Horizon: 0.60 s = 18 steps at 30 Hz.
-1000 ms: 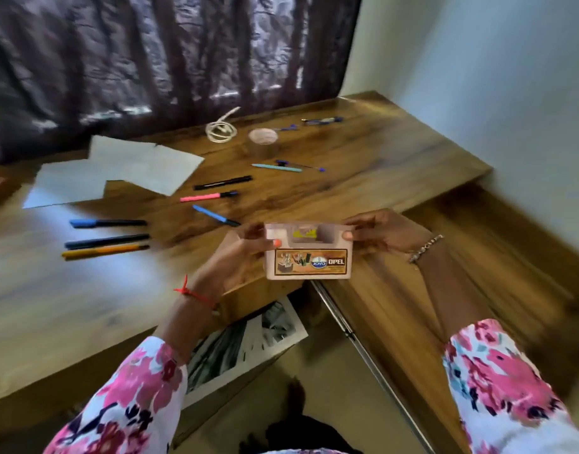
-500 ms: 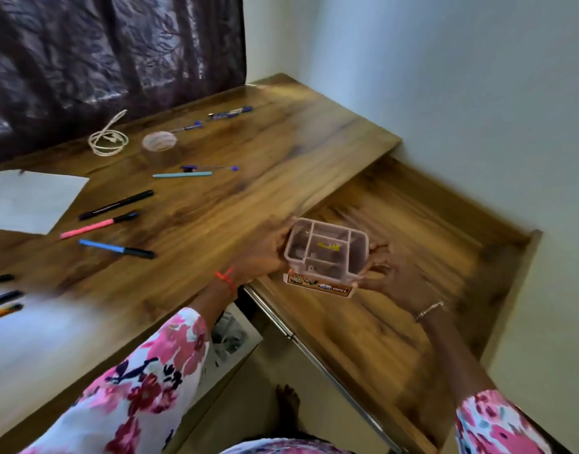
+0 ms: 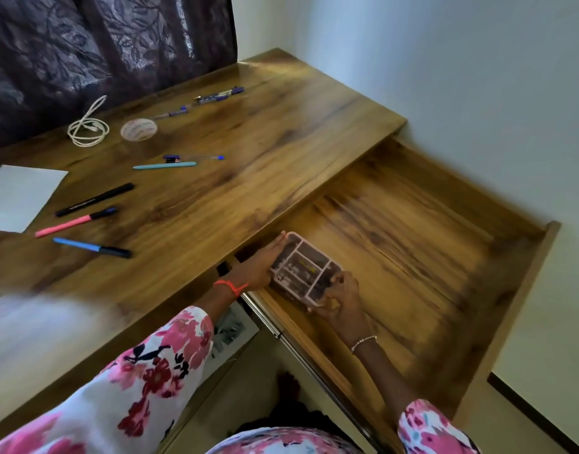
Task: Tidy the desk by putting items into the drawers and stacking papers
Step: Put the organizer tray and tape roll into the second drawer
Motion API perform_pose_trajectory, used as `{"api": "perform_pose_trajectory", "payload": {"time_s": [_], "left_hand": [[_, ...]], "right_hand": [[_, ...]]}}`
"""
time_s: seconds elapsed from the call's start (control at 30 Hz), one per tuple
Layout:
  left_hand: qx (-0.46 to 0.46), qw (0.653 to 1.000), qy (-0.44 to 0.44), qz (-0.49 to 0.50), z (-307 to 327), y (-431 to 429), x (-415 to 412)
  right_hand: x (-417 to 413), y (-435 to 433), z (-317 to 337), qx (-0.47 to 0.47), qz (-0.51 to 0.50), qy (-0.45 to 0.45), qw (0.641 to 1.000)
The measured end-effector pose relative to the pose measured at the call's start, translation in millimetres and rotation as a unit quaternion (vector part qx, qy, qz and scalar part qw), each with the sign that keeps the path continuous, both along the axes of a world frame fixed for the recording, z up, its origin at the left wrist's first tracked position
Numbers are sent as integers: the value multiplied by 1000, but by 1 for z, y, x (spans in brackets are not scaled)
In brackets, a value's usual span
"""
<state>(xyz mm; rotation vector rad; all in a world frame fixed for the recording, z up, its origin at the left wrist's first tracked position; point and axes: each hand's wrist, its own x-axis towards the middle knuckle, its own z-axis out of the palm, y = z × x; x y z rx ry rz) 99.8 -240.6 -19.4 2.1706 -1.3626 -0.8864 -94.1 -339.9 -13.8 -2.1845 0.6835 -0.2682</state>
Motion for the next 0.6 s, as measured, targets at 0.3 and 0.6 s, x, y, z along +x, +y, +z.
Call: {"api": "perform_pose_trajectory", "payload": {"time_s": [0.3,0.6], "left_hand": [[-41,993,-46,102,-11,7,-5],[-25,988,-107,105,-4,16,-8]], "right_hand": [[15,11,-16,-118,3,72,990],[13,9,-12,-98,30,64,993]]}}
